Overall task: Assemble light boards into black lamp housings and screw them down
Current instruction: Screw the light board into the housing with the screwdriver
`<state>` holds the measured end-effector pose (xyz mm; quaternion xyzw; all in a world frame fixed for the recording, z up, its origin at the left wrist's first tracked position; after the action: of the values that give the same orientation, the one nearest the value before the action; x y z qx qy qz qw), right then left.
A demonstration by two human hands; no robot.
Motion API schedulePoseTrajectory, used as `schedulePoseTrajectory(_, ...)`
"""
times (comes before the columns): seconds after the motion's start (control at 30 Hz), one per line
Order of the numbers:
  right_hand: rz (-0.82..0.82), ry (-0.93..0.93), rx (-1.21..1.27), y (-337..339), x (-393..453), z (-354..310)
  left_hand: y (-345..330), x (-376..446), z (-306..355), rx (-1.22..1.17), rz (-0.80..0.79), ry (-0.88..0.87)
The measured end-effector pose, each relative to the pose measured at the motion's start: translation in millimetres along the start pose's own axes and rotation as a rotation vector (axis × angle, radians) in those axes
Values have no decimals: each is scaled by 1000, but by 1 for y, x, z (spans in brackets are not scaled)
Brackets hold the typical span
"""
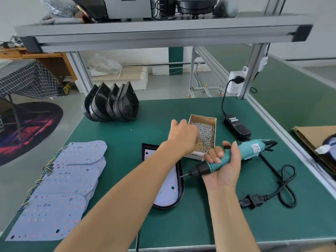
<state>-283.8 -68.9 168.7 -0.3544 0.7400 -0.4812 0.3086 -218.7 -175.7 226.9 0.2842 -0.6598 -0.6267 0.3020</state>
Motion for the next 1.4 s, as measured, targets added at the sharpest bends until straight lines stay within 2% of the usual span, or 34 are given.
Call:
schedulePoseTrajectory(0.1, 1, -12, -1, 1, -1, 2, -8, 8, 4, 79, -17, -4)
schedulePoseTrajectory(0.77, 5, -6, -32, 4, -1, 4, -20, 21, 5, 124, 45, -17)
schedulePoseTrajectory(0.83, 5, -3, -30, 4, -1, 3, -16, 16, 4, 17, 122, -11)
schedulePoseTrajectory(0.97, 15, 11, -18, 3, -1, 3, 1, -20, -6, -548, 319, 113)
schedulePoseTrajectory(1.07, 16, -1, 24, 2, -2, 2, 4, -72, -13, -837, 391, 182)
schedulePoseTrajectory(1.23, -14, -49, 129, -1, -5, 5, -8, -156, -21, -1077, 412, 432)
schedulePoseTrajectory(1.4, -33, -76, 166, -13, -9, 8, 0, -185, -18, -1010, 538, 528)
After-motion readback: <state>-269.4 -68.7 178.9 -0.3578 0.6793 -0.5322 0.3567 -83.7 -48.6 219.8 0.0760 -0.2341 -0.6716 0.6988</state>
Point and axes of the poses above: each hand's wrist, its own x-axis towards the middle knuckle, its own y-axis out of the back of the hand, z = x × y, the point moved 4 cm from there along x, towards the middle knuckle, and after that the axes turned 1 degree about -x, right-handed, at the moved point
